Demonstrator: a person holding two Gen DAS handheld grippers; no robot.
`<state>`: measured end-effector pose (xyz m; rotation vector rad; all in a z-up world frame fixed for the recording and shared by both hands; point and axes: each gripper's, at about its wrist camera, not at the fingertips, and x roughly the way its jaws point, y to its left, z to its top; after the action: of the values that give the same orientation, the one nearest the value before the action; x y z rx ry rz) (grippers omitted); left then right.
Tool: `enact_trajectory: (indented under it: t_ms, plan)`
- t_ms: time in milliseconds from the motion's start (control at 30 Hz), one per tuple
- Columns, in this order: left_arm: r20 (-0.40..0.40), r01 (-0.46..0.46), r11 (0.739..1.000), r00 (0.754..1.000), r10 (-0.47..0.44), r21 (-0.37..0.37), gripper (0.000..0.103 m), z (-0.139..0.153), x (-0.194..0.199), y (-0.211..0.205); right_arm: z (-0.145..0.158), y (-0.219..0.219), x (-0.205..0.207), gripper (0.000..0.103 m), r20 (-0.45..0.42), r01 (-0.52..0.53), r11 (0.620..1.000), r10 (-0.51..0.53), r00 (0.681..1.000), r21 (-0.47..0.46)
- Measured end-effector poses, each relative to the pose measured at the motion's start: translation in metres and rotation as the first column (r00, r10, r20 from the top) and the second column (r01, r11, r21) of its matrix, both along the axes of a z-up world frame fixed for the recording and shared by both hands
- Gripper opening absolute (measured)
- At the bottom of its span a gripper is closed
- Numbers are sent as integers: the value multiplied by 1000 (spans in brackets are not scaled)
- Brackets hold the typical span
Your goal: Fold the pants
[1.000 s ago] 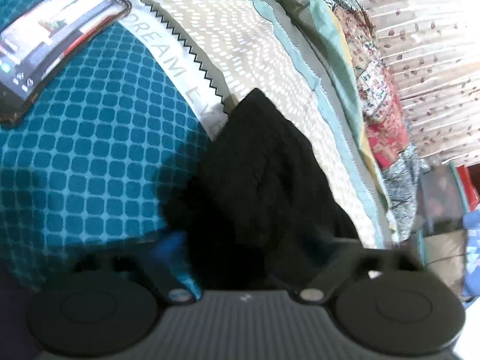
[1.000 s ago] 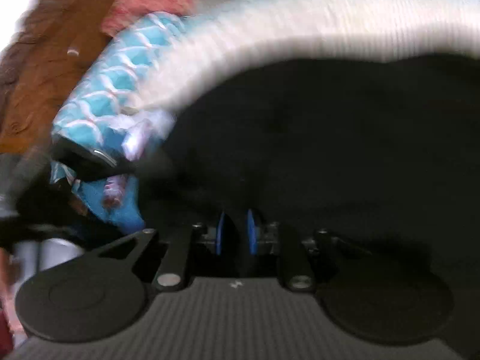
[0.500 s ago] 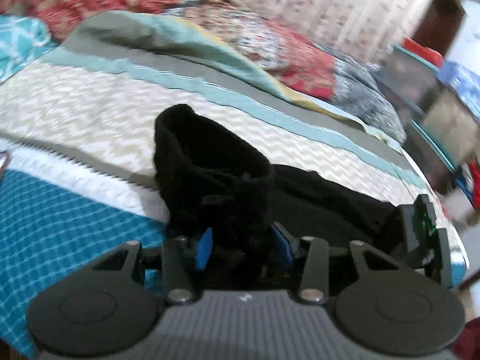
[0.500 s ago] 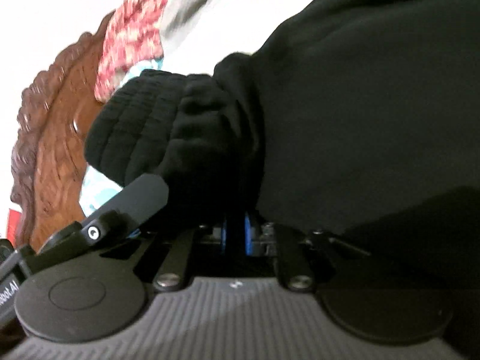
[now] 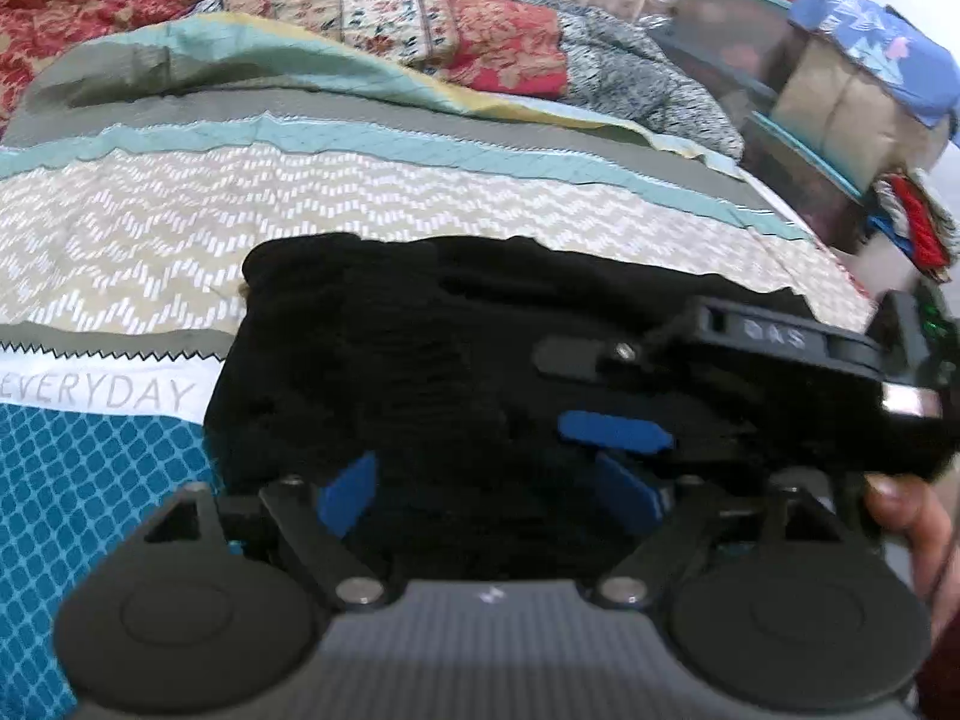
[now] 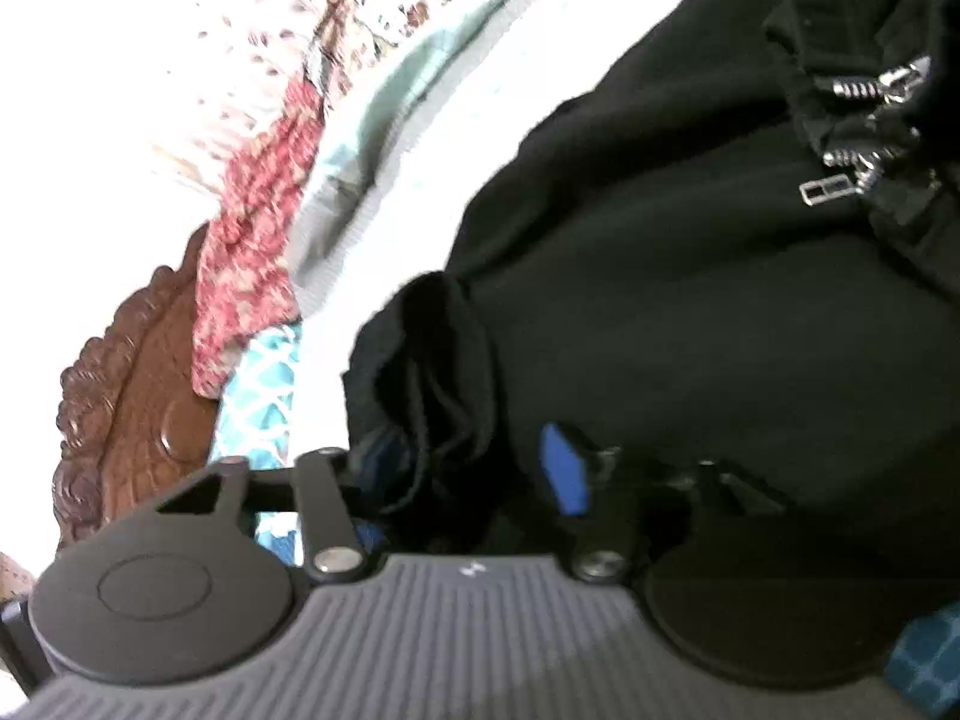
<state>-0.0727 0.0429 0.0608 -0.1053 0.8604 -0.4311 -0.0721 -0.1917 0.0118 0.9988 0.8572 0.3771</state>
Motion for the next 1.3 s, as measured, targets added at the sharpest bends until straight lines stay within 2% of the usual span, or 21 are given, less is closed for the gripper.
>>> enact_trajectory:
  t_ms: [67, 133, 233, 300, 333, 367, 400, 467, 633, 767, 833, 933, 1000, 1067, 1100, 1133, 1200, 1300]
  plan:
    - [5, 4, 999, 1000, -4, -51, 82, 8, -6, 11, 1, 4, -1, 74, 20, -12, 1000, 12, 1000, 4]
    - [-2, -20, 991, 1000, 20, -130, 83, 15, -8, 28, 1, 14, 1, 80, 28, -39, 999, 39, 999, -11]
    - [-38, -116, 966, 993, 110, -232, 84, 19, -3, 55, 3, 31, 9, 81, 45, -109, 991, 112, 993, -72]
    - [-93, -174, 953, 984, 155, -249, 84, 15, 3, 69, 3, 40, 15, 82, 41, -125, 986, 130, 991, -107]
    - [-110, -205, 949, 977, 183, -240, 83, 12, 5, 73, 5, 46, 26, 71, 33, -144, 979, 150, 988, -141]
    - [-121, -227, 945, 972, 203, -236, 83, 10, 5, 78, 7, 52, 28, 51, 36, -175, 967, 184, 982, -187]
    - [-128, -238, 940, 969, 213, -244, 83, 9, 6, 81, 9, 57, 27, 47, 44, -200, 953, 215, 976, -226]
    - [-137, -261, 928, 963, 231, -265, 83, 8, 7, 87, 17, 49, 18, 30, 95, -188, 941, 222, 970, -281]
    - [-151, -265, 927, 961, 231, -264, 83, 10, 18, 80, 43, 38, -5, 25, 250, -95, 890, 226, 942, -445]
    - [-135, -193, 949, 977, 163, -250, 83, 11, 28, 51, 45, 23, -22, 25, 351, 37, 814, 208, 913, -579]
    - [-135, -152, 961, 983, 123, -233, 83, 9, 33, 33, 37, 24, -10, 25, 333, 69, 795, 171, 927, -602]
    - [-159, -110, 976, 984, 81, -189, 83, -1, 39, 7, 16, 7, 3, 25, 231, 67, 796, 92, 969, -602]
    - [-196, -103, 987, 978, 77, -127, 83, -12, 44, -8, 3, 0, 13, 31, 182, 61, 814, 55, 982, -577]
    - [-230, -110, 994, 968, 103, -14, 84, -26, 48, -21, 1, -4, 21, 52, 167, 67, 813, 37, 985, -579]
    - [-233, -108, 993, 966, 115, 46, 84, -32, 49, -26, 4, -1, 24, 56, 163, 72, 813, 28, 986, -578]
    - [-229, -106, 992, 966, 120, 76, 89, -35, 50, -29, 6, -3, 23, 61, 161, 76, 817, 20, 987, -572]
    - [-245, -113, 990, 961, 130, 84, 92, -38, 50, -27, 10, -8, 21, 61, 178, 114, 813, -13, 984, -571]
    - [-274, -130, 990, 951, 140, 54, 91, -35, 49, -18, 24, -10, -3, 61, 272, 206, 776, -47, 961, -596]
